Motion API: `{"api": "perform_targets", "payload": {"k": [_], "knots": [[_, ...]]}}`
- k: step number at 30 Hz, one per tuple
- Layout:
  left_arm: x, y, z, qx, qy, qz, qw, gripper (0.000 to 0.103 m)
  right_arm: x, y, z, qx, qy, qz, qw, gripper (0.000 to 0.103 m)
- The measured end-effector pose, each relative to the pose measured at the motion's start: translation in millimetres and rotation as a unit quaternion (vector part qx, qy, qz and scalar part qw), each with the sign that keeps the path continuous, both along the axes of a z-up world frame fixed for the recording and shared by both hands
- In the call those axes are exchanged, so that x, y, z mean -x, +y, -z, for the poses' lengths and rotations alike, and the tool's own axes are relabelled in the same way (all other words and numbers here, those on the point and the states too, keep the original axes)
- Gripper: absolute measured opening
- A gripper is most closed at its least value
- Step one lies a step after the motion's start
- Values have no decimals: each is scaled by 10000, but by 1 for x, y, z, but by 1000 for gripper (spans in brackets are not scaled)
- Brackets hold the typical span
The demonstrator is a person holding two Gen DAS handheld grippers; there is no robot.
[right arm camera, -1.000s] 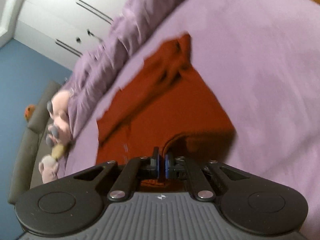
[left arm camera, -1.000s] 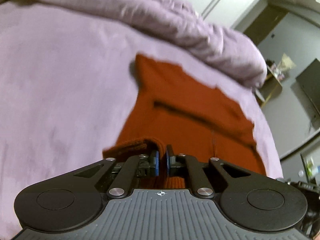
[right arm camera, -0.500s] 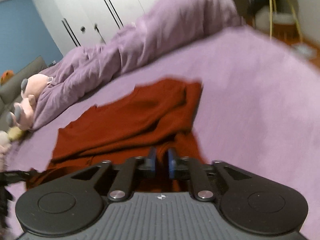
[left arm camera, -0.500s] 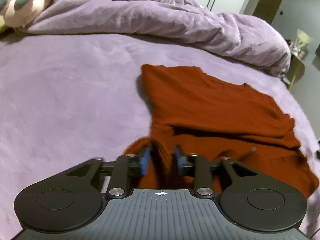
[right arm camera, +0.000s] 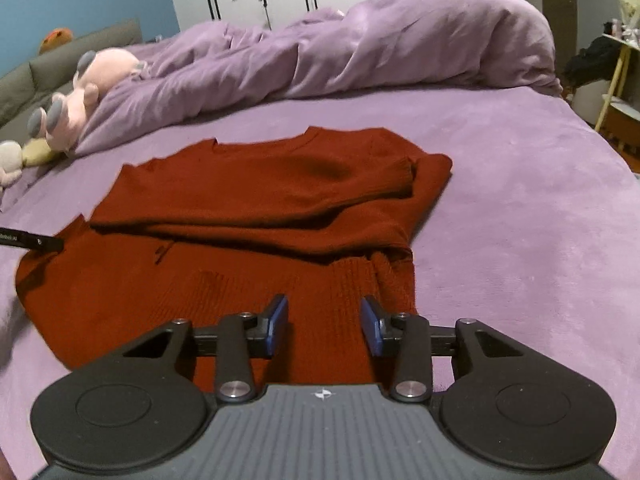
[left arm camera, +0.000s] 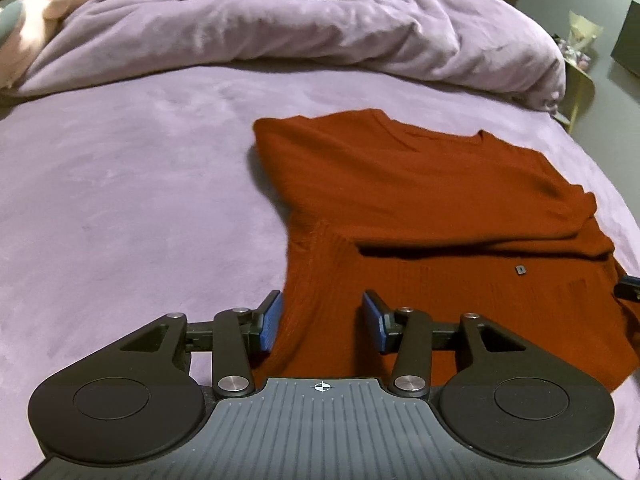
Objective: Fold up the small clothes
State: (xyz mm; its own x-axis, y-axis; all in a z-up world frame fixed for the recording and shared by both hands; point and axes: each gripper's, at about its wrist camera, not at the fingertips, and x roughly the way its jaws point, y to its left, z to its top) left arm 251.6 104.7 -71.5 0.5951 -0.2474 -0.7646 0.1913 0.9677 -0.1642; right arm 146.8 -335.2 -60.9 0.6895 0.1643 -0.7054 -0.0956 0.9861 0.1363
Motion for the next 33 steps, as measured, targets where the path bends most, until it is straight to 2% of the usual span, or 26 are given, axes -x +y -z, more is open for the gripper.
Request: {"api": "perform_targets", "payload": {"k": [5, 8, 12, 16, 17, 18, 22, 25, 27, 29, 33], "knots": [[-8, 5, 4, 234, 174, -60, 9996, 45, 0, -5, 2, -110, 74, 91, 9999, 38], [-6, 3, 3, 75, 72, -54, 9999, 23, -3, -3, 4, 10, 136, 53, 9999, 38], [0, 6, -3, 138, -1, -131, 9998, 13, -9, 0, 5, 53, 231, 86, 9997, 38], [8, 7, -12, 202, -110, -46, 9997, 12, -11, 4, -2, 298, 255, 92, 9992, 39], [10, 6, -14, 197, -134, -21, 9997, 11, -12, 6, -3, 422, 264, 107, 9987, 45], [12, 5, -16, 222, -170, 39, 9996, 11, -12, 6, -3, 489, 314, 148, 9982, 46], [15, -4, -15, 286, -164, 327, 9989, 11, -11, -4, 5, 76, 395, 130, 9991, 45], [11, -13, -8, 123, -90, 389, 9991, 14, -11, 0, 5, 97, 309, 66, 9995, 34], [6, -17, -4, 88, -55, 357, 9993, 24, -12, 3, 5, 122, 297, 11, 9995, 26], [3, -20, -1, -26, -57, 297, 9995, 28, -14, 5, 5, 54, 356, -50, 9993, 12], [-2, -25, 2, -131, -21, 373, 9992, 32, -18, 14, 6, 303, 409, -105, 9986, 10]]}}
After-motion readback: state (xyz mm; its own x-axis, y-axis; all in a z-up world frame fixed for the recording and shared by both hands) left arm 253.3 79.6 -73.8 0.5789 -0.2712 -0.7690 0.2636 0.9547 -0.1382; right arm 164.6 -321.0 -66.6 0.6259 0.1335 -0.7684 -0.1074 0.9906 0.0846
